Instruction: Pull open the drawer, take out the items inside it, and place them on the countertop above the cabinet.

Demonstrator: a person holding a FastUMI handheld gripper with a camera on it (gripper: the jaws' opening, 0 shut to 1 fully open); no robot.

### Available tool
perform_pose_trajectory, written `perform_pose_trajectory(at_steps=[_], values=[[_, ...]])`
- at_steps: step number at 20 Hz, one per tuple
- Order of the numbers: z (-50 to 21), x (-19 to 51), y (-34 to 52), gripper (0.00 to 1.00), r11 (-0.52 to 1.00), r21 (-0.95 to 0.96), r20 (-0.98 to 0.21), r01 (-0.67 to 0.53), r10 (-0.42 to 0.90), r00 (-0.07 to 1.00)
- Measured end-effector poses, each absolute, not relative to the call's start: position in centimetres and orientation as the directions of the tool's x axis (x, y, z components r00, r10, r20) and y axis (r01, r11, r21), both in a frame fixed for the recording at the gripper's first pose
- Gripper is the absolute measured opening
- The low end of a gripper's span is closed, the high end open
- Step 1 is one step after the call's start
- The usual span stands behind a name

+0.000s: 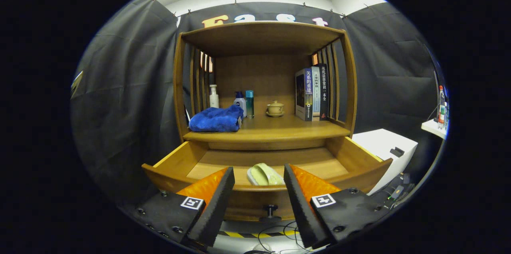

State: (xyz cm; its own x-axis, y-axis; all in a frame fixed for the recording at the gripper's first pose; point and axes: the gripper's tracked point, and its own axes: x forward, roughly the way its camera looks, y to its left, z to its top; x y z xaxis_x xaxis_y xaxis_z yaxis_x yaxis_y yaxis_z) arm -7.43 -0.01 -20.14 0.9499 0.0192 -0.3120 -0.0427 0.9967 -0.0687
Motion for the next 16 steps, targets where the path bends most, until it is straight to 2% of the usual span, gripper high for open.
perform_pose_trajectory(at_steps=[4, 8, 16], values=[[-19.1, -2.5, 1.0, 0.91, 0.998, -0.025, -0.361, -0.063, 0.05, 0.931], [-20.0, 2.0, 0.5, 0.98, 0.998, -0.05, -0.463, -0.042, 0.014, 0.886], [-25.9, 7.2, 0.4, 0.98, 0.985, -0.121, -0.728, -0.12, -0.006, 0.685]])
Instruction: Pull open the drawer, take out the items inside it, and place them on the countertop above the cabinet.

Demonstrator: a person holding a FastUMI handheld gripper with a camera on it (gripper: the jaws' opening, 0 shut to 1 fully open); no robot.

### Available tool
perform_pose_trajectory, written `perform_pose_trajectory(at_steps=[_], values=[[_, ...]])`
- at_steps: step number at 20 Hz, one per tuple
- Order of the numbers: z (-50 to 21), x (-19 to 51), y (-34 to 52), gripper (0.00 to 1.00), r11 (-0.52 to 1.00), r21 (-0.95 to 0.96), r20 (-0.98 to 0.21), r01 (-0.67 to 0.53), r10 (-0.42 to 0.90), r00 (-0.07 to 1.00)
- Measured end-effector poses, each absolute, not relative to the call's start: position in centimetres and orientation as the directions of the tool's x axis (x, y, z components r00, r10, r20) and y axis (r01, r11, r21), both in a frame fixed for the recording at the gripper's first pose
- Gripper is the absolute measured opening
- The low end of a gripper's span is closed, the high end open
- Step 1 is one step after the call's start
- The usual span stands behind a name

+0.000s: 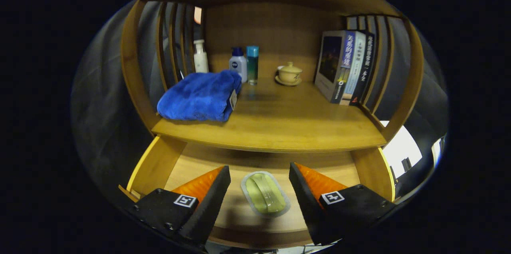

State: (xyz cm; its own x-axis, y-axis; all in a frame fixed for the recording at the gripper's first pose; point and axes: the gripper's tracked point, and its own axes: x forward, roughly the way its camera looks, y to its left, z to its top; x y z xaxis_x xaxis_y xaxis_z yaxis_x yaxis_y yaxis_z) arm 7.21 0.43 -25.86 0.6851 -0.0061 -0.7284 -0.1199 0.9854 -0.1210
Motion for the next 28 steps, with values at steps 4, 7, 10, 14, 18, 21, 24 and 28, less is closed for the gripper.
perform_pose_trajectory(at_steps=[4, 7, 10, 14, 18, 21, 24, 28], values=[[-30.3, 6.7, -0.1, 0.96, 0.966, -0.174, -0.836, -0.193, -0.041, 0.548], [-32.9, 6.5, -1.1, 0.91, 0.951, -0.204, -0.886, -0.232, -0.078, 0.457], [-35.1, 6.2, -1.8, 0.8, 0.951, -0.192, -0.923, -0.242, -0.091, 0.374], [-36.6, 5.7, -1.8, 0.56, 0.953, -0.17, -0.946, -0.253, -0.086, 0.312], [-35.7, 5.1, -1.2, 0.28, 0.958, -0.136, -0.95, -0.253, -0.054, 0.306], [-33.7, 4.4, -0.4, 0.28, 0.956, -0.123, -0.949, -0.267, -0.035, 0.314], [-30.7, 4.2, -0.2, 0.28, 0.955, -0.127, -0.936, -0.269, -0.026, 0.35], [-26.7, 4.4, 0.0, 0.28, 0.959, -0.128, -0.921, -0.252, -0.021, 0.388]])
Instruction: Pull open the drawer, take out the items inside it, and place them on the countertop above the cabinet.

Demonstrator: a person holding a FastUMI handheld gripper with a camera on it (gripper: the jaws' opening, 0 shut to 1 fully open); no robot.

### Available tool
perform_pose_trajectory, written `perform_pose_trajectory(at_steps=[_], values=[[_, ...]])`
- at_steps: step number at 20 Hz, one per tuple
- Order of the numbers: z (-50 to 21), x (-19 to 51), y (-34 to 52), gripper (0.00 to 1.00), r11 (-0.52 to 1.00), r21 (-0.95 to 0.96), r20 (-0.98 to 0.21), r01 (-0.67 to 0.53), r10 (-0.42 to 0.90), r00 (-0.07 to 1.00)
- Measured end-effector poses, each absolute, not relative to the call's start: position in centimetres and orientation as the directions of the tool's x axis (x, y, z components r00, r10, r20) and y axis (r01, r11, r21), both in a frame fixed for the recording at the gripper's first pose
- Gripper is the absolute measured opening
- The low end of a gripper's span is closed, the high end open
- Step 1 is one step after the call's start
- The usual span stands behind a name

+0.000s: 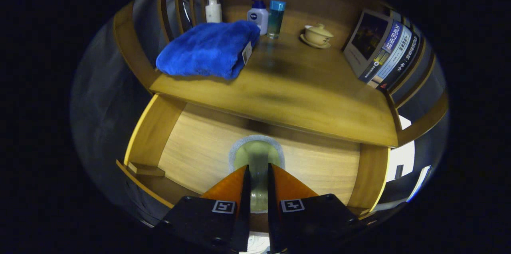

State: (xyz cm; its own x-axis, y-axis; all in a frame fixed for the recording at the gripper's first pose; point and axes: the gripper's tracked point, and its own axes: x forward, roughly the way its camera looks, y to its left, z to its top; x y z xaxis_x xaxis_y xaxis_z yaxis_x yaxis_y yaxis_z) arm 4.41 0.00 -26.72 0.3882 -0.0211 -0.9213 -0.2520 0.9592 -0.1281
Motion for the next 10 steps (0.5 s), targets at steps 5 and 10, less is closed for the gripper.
perform_pose_trajectory(at_steps=[5, 10], values=[[-21.2, 7.8, -0.2, 0.28, 0.967, -0.145, -0.891, -0.208, -0.036, 0.453], [-18.9, 13.2, -1.1, 0.28, 0.977, -0.158, -0.871, -0.142, -0.07, 0.486]])
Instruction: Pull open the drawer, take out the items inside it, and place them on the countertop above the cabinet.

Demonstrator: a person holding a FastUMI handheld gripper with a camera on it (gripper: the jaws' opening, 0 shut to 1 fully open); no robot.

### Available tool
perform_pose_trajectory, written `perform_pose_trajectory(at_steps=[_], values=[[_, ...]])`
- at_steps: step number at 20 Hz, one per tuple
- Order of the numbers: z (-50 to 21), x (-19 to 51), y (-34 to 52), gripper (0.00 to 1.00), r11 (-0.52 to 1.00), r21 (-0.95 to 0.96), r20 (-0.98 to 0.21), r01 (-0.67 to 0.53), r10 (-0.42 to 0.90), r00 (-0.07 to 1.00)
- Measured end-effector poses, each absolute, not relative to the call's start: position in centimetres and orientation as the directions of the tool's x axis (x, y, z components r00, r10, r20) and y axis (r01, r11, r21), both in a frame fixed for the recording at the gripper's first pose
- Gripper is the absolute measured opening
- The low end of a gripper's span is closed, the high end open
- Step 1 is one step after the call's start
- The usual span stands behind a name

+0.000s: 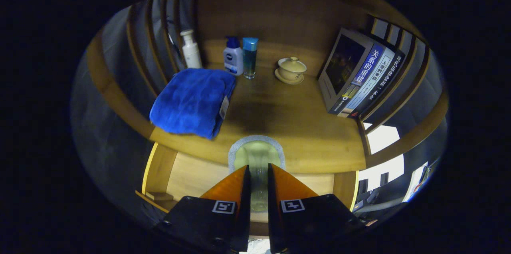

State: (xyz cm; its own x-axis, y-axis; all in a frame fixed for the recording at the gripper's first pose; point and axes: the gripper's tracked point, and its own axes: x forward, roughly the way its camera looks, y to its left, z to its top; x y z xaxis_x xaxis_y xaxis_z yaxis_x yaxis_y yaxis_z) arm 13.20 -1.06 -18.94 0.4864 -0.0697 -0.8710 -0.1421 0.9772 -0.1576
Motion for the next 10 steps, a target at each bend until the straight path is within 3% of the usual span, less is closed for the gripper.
perform_pose_trajectory(at_steps=[10], values=[[-20.9, 24.2, -3.1, 0.28, 0.989, -0.15, -0.844, 0.017, -0.137, 0.519]])
